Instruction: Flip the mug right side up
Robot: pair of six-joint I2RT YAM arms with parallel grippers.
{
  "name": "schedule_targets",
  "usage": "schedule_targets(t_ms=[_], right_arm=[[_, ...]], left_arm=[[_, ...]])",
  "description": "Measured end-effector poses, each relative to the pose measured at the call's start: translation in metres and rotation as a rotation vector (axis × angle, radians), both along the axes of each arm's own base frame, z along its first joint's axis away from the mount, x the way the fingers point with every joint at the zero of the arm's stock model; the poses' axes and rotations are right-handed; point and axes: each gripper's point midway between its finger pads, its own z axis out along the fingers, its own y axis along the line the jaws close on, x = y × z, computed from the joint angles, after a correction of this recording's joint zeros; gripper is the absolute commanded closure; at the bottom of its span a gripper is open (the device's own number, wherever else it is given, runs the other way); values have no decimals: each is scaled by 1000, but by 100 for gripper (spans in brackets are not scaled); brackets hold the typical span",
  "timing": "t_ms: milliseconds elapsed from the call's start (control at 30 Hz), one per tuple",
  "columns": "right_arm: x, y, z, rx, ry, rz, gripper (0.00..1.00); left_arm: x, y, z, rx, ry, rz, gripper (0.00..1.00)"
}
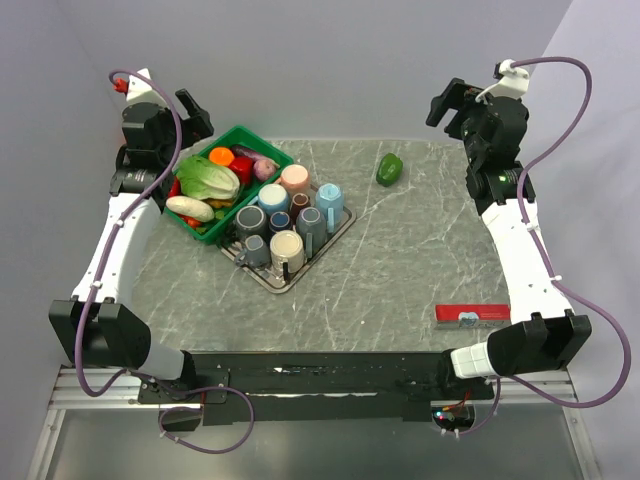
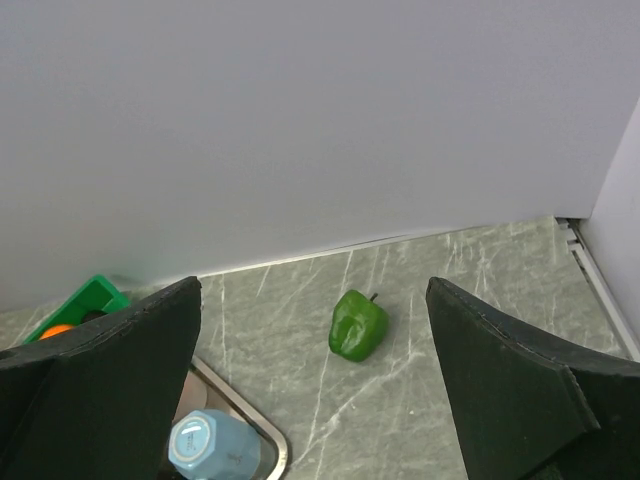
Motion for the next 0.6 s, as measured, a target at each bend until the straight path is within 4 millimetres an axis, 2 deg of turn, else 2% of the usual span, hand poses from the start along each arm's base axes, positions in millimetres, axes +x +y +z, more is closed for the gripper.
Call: schedule_targets(t_ms=[167,300,500,600], right_arm=[[-1,4,-8,13,29,21,0],[0,11,-21,32,79,50,0],[6,23,-51,67,175,104,0],[5,32,-59,91,195,151,0]], left_arm=[[-2,-5,-12,-4,27,-27,4],[-5,-18,-29,-21,59,-114,4],[-20,-46,-78,-81,156,-272,4],[-29,-59,-101,-152,206,-336,4]])
